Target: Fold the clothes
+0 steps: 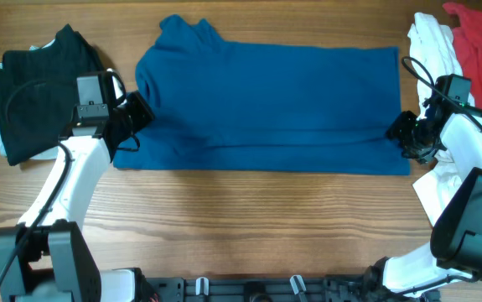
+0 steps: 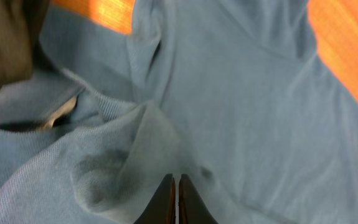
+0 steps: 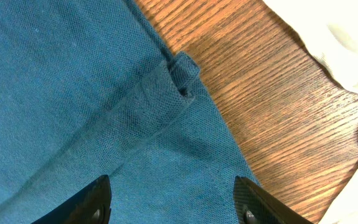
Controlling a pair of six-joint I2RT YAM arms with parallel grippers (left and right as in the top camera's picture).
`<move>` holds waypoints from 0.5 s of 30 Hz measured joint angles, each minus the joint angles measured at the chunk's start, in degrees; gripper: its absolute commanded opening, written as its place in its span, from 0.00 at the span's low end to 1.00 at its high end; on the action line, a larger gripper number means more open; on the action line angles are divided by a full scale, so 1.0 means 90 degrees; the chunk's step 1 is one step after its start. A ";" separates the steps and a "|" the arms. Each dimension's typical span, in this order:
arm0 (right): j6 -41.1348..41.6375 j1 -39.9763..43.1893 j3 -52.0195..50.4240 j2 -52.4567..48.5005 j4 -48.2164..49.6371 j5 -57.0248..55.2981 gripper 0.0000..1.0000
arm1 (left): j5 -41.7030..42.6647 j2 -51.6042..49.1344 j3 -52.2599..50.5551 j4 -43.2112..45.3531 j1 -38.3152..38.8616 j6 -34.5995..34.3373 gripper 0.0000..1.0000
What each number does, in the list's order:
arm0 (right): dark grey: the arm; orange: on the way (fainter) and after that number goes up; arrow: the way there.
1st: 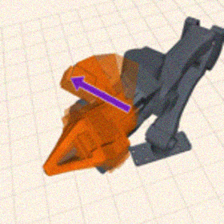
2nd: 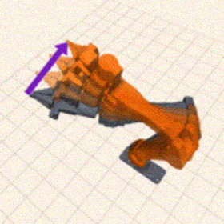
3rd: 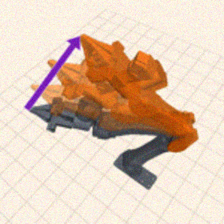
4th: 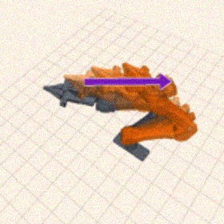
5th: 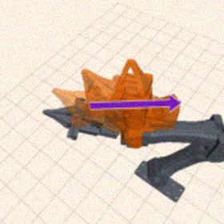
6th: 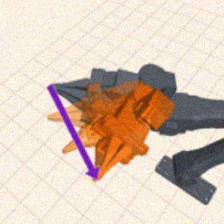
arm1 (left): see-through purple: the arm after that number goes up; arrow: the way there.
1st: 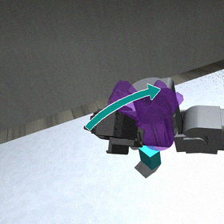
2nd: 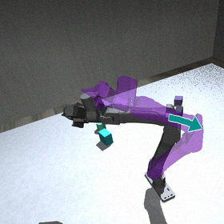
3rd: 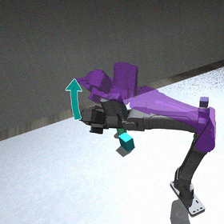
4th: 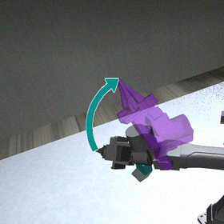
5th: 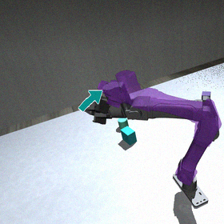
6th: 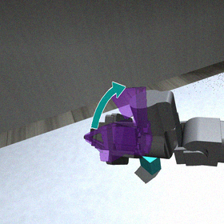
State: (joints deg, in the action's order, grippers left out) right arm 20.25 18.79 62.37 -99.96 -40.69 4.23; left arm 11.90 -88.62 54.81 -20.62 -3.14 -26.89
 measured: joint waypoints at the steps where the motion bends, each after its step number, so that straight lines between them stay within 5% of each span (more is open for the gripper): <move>1: 0.0000 0.0000 0.0000 0.0000 0.0000 0.0000 0.63 | 0.0000 -0.0010 0.0000 -0.0053 0.0000 0.0000 0.05; 15: 0.0000 0.0000 0.0000 0.0000 0.0000 0.0000 0.63 | 0.0440 -0.0010 0.0000 -0.0168 0.0002 -0.0017 0.05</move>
State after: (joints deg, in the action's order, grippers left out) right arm 20.25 18.79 62.37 -99.96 -40.69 4.23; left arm 15.86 -88.71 54.81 -22.13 -3.11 -27.05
